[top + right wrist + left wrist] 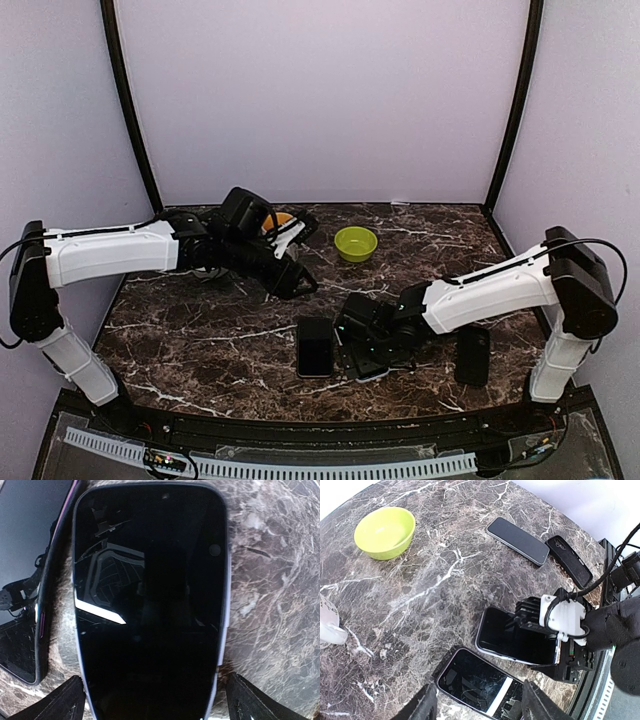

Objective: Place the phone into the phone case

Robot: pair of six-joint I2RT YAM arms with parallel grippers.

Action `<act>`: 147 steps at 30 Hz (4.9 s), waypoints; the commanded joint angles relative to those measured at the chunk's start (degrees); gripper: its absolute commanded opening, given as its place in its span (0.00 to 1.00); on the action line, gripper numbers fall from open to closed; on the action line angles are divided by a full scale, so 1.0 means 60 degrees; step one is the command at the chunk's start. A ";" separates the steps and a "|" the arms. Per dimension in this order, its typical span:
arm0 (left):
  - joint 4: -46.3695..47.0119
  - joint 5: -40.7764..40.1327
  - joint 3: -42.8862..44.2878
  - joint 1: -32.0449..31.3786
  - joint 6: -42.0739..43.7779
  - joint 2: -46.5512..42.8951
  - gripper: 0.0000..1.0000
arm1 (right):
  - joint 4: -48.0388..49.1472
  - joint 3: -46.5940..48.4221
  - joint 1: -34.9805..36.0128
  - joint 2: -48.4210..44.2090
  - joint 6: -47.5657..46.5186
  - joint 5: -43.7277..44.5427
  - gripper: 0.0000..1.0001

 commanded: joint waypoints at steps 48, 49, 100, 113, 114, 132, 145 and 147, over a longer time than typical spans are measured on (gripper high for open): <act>0.7623 -0.0456 -0.3062 -0.1053 -0.3511 -0.2084 0.42 | 0.5908 -0.0597 0.2482 -0.3616 -0.3734 0.5850 0.32; 0.7651 -0.0382 -0.3065 -0.1059 -0.3542 -0.2070 0.32 | 0.5893 -0.0588 0.2485 -0.3609 -0.3761 0.5853 0.31; 1.1865 0.4030 -0.6119 -0.1959 0.1153 -0.1351 0.36 | 0.4684 -0.3230 0.0712 -0.6467 -0.6310 -0.2939 0.00; 1.1072 0.4182 -0.5432 -0.1984 0.0963 0.0019 0.42 | 0.5627 -0.4091 0.0711 -0.6844 -0.7090 -0.3042 0.00; 1.1099 0.4176 -0.5400 -0.1993 0.0880 0.0084 0.38 | 0.5641 -0.4064 0.0712 -0.6830 -0.7090 -0.3077 0.00; 1.1176 0.3701 -0.5469 -0.2193 0.0695 -0.0642 0.00 | 0.5916 -0.3759 0.0712 -0.7029 -0.7087 -0.3392 0.00; 1.2355 0.3237 -0.5516 -0.2586 -0.0077 -0.2134 0.56 | 0.7677 -0.3337 0.0705 -0.8513 -0.7254 -0.4574 0.00; 1.2350 0.3172 -0.5390 -0.2713 -0.0050 -0.2149 0.50 | 0.7744 -0.3232 0.0712 -0.8391 -0.7288 -0.4680 0.00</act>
